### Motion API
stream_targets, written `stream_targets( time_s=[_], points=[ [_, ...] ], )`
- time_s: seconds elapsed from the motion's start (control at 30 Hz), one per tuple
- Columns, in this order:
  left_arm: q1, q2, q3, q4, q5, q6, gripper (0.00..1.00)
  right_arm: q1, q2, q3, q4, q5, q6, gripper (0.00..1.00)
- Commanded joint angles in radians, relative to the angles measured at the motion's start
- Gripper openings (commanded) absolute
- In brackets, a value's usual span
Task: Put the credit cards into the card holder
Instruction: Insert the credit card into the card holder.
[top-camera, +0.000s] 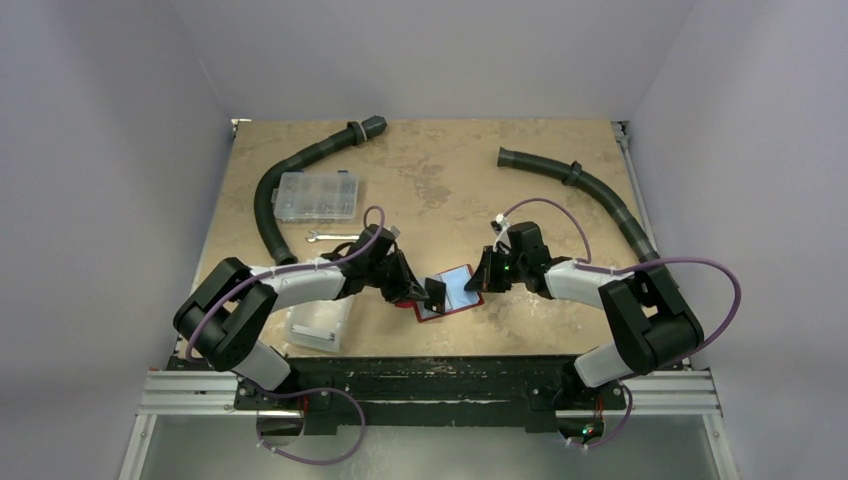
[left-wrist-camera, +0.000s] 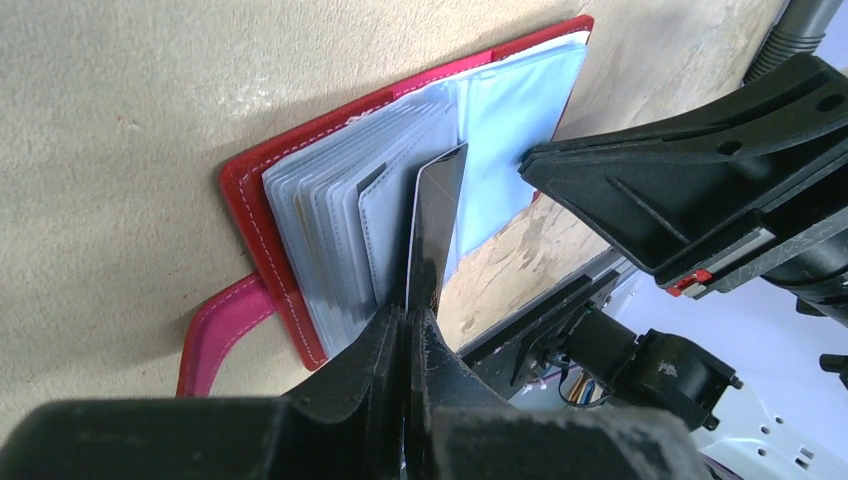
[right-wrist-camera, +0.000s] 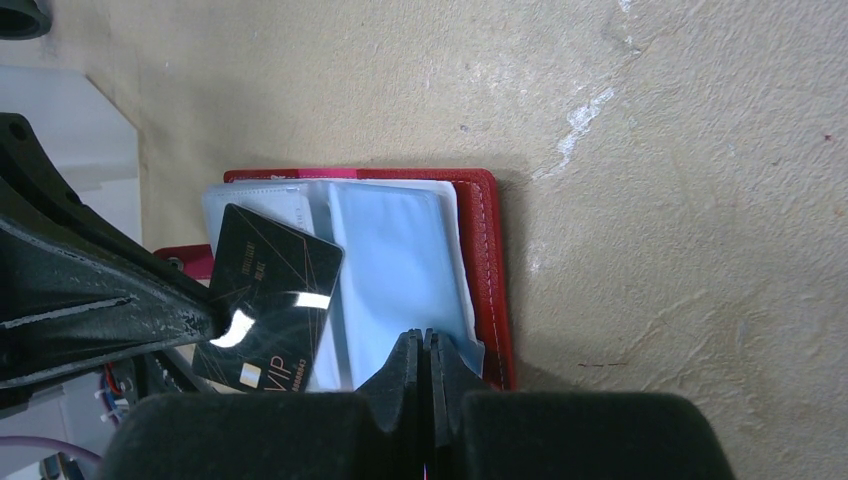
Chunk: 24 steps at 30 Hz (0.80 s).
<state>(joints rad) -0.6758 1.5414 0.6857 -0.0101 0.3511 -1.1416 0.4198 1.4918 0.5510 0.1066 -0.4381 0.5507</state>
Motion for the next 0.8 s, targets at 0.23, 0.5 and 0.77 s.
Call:
stream_targets(
  time_s=[0.23, 0.5, 0.77],
  points=[
    [-0.025, 0.009, 0.065, -0.084, -0.051, -0.02, 0.0, -0.001, 0.0, -0.022, 0.021, 0.041, -0.017, 0.0],
    [-0.039, 0.056, 0.087, -0.086, -0.078, -0.034, 0.0, -0.002, -0.004, -0.026, 0.023, 0.038, -0.017, 0.0],
    [-0.043, 0.044, -0.005, 0.118, -0.102, -0.09, 0.0, -0.002, -0.005, -0.026, 0.023, 0.035, -0.017, 0.0]
  ],
)
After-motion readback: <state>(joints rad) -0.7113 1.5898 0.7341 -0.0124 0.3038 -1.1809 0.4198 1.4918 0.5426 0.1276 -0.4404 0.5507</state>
